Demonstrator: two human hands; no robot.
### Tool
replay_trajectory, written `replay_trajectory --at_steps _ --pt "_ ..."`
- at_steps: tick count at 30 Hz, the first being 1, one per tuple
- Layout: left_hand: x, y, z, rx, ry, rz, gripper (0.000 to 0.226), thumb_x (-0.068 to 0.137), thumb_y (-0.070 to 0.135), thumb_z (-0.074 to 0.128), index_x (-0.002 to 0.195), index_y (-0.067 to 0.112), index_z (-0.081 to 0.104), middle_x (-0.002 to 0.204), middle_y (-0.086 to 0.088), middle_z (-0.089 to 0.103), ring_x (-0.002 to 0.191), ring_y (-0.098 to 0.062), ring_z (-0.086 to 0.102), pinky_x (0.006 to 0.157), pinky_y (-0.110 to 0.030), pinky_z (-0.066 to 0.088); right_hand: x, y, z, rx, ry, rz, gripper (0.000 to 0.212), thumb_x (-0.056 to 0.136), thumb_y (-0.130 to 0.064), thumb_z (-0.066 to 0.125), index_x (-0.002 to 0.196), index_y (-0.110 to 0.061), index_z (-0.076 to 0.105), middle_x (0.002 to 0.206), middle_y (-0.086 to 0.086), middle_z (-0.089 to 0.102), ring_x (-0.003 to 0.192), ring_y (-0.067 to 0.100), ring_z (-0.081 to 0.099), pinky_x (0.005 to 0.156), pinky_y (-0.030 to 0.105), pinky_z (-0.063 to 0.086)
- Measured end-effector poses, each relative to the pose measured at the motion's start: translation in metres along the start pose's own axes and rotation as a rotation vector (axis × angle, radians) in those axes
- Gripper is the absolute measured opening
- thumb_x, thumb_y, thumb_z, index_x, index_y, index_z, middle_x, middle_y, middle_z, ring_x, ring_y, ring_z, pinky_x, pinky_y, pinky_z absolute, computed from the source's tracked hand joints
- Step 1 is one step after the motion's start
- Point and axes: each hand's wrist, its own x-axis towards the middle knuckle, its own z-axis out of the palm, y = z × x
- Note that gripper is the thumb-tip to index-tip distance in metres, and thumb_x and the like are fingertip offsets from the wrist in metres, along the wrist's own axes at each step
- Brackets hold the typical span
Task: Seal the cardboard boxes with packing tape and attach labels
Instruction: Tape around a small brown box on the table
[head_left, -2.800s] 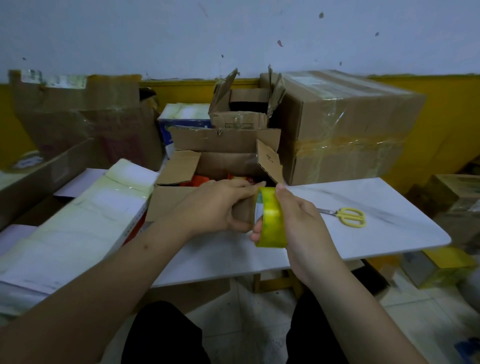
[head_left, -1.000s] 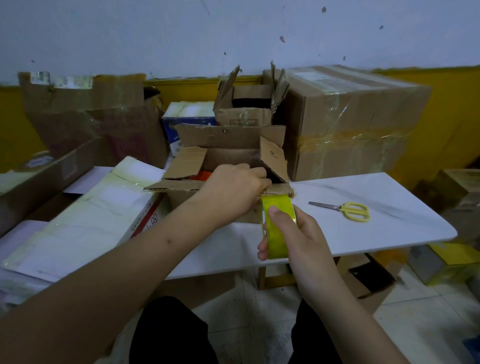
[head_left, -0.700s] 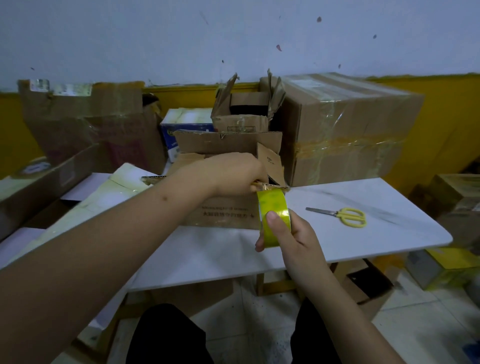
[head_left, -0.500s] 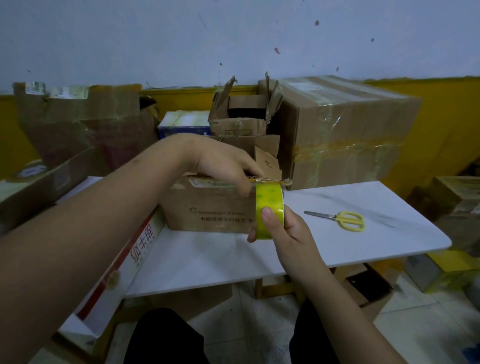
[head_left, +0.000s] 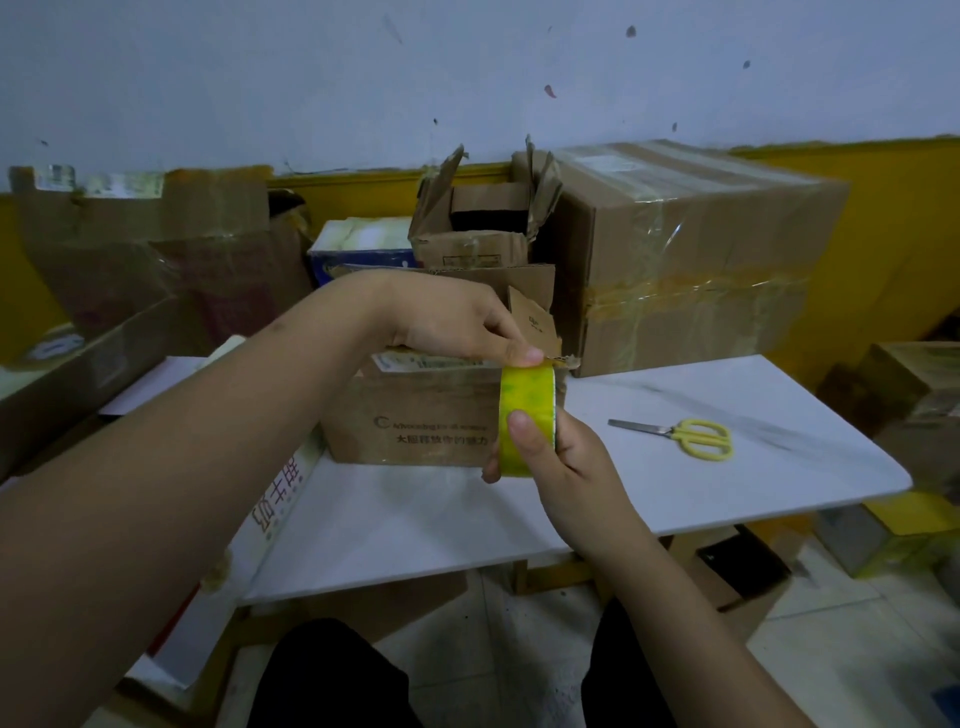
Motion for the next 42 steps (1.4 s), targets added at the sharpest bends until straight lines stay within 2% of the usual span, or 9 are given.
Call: replay_trajectory --at_steps 4,11,18,21,25,29,36,39,42 --pt "0.008 0.000 0.004 0.107 0.144 0.070 0.036 0.101 0.045 0.045 0.085 0.025 0.070 0.086 0.007 0.065 0.080 -0.006 0.061 0.080 -0.030 0.046 0.005 -0.011 0.005 0.104 0.076 0.019 0.034 0.094 -0.044 0.044 0.095 -0.015 0.062 0.074 -0.007 0.071 0.068 0.010 0.069 0.067 0.020 0.054" --pt "0.023 -0.018 0.013 0.096 0.361 0.088 0.025 0.104 0.038 0.048 0.082 0.039 0.060 0.091 -0.002 0.065 0.089 -0.015 0.062 0.090 -0.045 0.050 0.001 -0.008 0.013 0.130 0.119 0.135 0.029 0.100 -0.038 0.046 0.099 -0.013 0.061 0.072 0.003 0.073 0.067 0.018 0.072 0.070 0.023 0.056" --pt "0.026 -0.021 0.019 0.099 0.461 0.075 0.035 0.103 0.039 0.050 0.087 0.014 0.068 0.089 -0.010 0.063 0.082 -0.023 0.061 0.084 -0.049 0.051 0.003 -0.001 0.012 0.157 0.089 0.344 0.035 0.103 -0.040 0.046 0.112 -0.010 0.061 0.075 0.014 0.074 0.067 0.026 0.072 0.068 0.031 0.060" --pt "0.025 -0.021 0.021 0.087 0.476 0.086 0.046 0.101 0.045 0.050 0.081 0.008 0.066 0.075 -0.017 0.058 0.067 -0.028 0.054 0.066 -0.038 0.047 0.008 -0.004 0.011 0.168 0.112 0.398 0.032 0.103 -0.039 0.047 0.107 -0.011 0.062 0.073 0.014 0.074 0.064 0.026 0.072 0.066 0.029 0.060" --pt "0.022 -0.020 0.021 0.078 0.469 0.095 0.050 0.100 0.047 0.051 0.077 0.004 0.064 0.060 -0.003 0.045 0.050 -0.009 0.038 0.050 -0.019 0.031 0.011 -0.007 0.013 0.234 0.142 0.449 0.027 0.103 -0.035 0.050 0.099 -0.012 0.063 0.070 0.015 0.072 0.059 0.024 0.070 0.056 0.026 0.057" --pt "0.023 -0.022 0.020 0.147 0.382 0.059 0.027 0.083 0.049 0.074 0.089 0.023 0.069 0.076 0.008 0.066 0.066 -0.002 0.058 0.062 -0.025 0.048 0.018 -0.012 0.007 0.307 0.119 0.532 0.028 0.102 -0.032 0.053 0.098 -0.006 0.062 0.071 0.015 0.073 0.060 0.024 0.071 0.061 0.031 0.061" --pt "0.030 -0.021 0.019 0.207 0.407 -0.055 0.034 0.074 0.048 0.083 0.093 0.025 0.067 0.089 0.008 0.070 0.082 -0.010 0.065 0.075 -0.041 0.056 0.033 -0.006 0.000 0.302 0.130 0.651 0.042 0.097 -0.045 0.057 0.113 -0.006 0.060 0.085 0.015 0.076 0.076 0.028 0.074 0.082 0.043 0.061" --pt "0.025 -0.019 0.025 0.442 0.531 -0.081 0.043 0.077 0.063 0.074 0.098 0.027 0.062 0.101 0.007 0.063 0.096 -0.013 0.059 0.075 -0.032 0.046 0.030 0.003 0.004 0.062 0.237 0.566 0.036 0.094 -0.062 0.051 0.095 -0.028 0.063 0.098 0.002 0.070 0.093 0.021 0.068 0.089 0.041 0.055" --pt "0.023 -0.024 0.050 0.713 0.765 -0.135 0.071 0.078 0.071 0.064 0.129 0.024 0.051 0.128 0.000 0.054 0.122 -0.025 0.046 0.104 -0.045 0.035 0.013 0.009 0.005 -0.114 0.336 0.341 0.046 0.099 -0.060 0.037 0.084 -0.027 0.065 0.088 -0.003 0.067 0.085 0.010 0.062 0.075 0.030 0.049"
